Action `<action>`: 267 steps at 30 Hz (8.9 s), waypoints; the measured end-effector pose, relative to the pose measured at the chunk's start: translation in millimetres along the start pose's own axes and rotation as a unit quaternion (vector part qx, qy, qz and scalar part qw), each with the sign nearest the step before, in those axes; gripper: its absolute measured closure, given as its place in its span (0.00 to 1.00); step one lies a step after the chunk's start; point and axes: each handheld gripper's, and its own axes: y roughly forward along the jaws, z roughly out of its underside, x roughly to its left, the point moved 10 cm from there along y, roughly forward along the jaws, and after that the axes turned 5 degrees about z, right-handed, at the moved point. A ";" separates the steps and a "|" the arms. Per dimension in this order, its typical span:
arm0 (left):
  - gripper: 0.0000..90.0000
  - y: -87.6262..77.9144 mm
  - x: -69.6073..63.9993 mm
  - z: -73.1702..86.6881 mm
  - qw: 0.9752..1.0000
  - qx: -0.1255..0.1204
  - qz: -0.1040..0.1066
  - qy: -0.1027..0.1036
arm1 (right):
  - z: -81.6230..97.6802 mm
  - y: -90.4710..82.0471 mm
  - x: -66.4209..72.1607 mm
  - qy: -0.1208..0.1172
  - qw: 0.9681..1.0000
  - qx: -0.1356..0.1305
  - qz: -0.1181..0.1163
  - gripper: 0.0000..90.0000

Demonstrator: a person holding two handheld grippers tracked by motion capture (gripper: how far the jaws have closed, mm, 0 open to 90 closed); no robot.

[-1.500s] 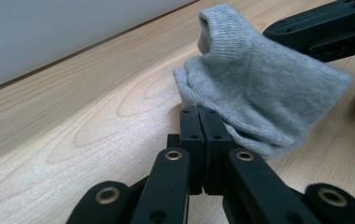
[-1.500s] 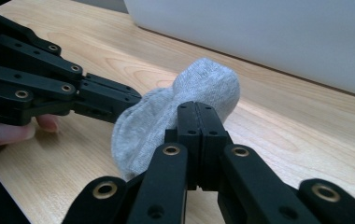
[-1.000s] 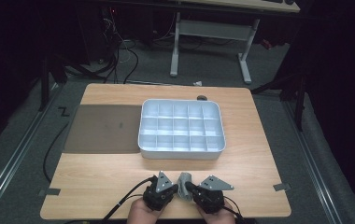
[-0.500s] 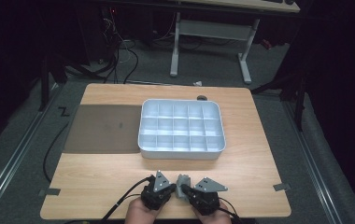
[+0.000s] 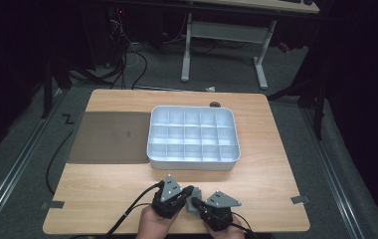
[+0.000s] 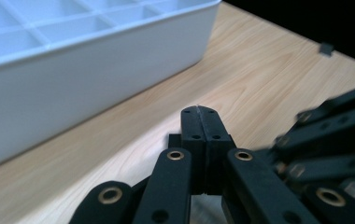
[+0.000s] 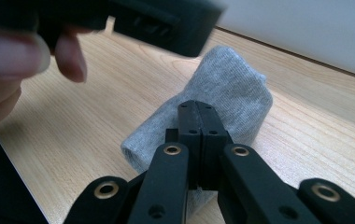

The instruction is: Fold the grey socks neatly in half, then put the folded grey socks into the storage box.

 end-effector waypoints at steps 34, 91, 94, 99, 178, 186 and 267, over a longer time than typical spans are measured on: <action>1.00 2.5 4.1 11.4 1.000 0.001 -0.005 -0.012 | 8.3 -8.6 11.1 0.008 1.000 0.014 -0.008 0.86; 0.96 -18.5 18.8 52.5 0.998 0.040 -0.007 -0.058 | 5.1 5.5 1.7 0.112 0.983 0.116 -0.083 0.62; 0.97 -18.5 19.4 53.4 0.998 0.044 -0.010 -0.054 | 3.3 5.0 1.5 0.120 0.982 0.113 -0.089 0.61; 0.97 -18.4 20.5 55.6 0.997 0.048 -0.015 -0.055 | -1.7 3.9 -1.3 0.131 0.982 0.102 -0.086 0.61; 0.63 -88.0 102.4 56.5 0.992 0.009 -0.124 -0.001 | -2.6 -44.0 -111.2 -0.086 0.955 0.265 0.099 0.86; 0.62 -92.4 106.3 55.7 0.992 0.003 -0.127 -0.005 | -6.7 -45.5 -110.5 -0.086 0.951 0.282 0.090 0.86; 0.57 -100.9 103.0 52.2 0.994 -0.016 -0.111 -0.019 | -125.8 -20.3 -172.3 -0.063 0.924 0.372 0.064 0.87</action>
